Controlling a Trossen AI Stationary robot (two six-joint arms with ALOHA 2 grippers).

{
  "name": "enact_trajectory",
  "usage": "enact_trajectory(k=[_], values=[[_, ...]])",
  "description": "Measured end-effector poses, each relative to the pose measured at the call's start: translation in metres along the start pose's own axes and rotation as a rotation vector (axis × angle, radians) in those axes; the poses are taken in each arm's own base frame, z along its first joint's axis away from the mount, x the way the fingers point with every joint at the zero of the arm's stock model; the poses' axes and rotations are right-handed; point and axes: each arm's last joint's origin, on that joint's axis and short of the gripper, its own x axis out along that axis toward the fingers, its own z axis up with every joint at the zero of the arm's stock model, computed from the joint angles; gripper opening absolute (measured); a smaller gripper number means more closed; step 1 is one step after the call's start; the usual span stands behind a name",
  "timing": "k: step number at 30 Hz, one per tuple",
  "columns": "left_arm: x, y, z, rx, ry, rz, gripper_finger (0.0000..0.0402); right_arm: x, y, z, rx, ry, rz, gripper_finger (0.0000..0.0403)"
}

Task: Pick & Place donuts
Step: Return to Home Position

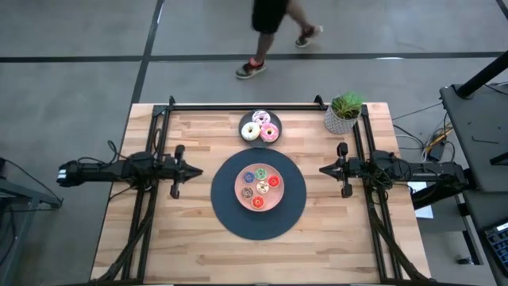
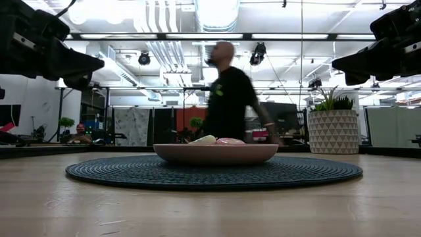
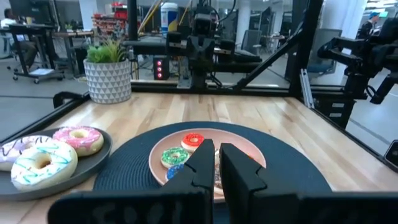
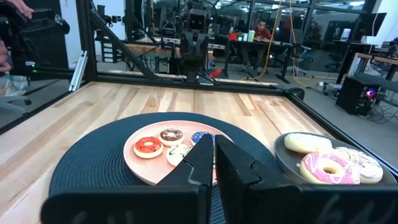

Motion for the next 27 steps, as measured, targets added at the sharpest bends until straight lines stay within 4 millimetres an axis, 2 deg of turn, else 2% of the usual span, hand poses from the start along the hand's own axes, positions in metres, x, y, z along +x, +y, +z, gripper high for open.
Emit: enact_trajectory(k=[27], values=[[-0.0068, -0.0005, 0.0072, -0.007, -0.101, -0.005, 0.0, 0.0, 0.0, 0.0, 0.0, 0.0, 0.0, 0.0008]])
